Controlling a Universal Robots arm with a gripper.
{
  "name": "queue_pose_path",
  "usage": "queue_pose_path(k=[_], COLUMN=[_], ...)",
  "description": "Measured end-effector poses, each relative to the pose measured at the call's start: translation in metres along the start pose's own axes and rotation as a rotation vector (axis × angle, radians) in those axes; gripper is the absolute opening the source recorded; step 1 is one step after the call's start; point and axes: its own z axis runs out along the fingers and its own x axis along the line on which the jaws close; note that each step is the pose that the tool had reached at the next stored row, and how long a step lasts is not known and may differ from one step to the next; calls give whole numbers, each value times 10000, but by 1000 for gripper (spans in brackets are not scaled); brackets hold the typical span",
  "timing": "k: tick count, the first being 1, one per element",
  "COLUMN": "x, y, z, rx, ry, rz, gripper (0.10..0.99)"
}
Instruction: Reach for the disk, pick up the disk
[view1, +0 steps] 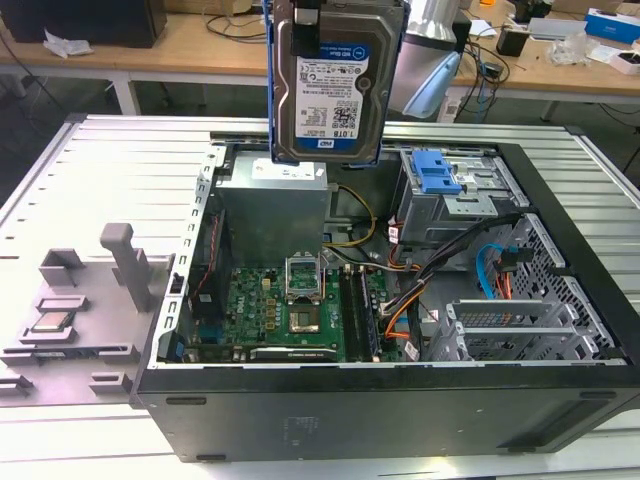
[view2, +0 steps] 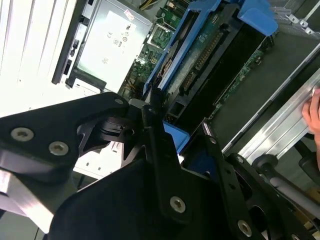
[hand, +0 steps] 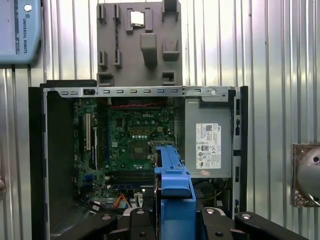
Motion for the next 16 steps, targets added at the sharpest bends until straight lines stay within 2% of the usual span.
queue_pose_path(k=[4, 16], x=[74, 230], y=[-2, -6], z=[3, 9], rx=[0, 0], ry=[0, 0], rz=[0, 0], gripper=[369, 369])
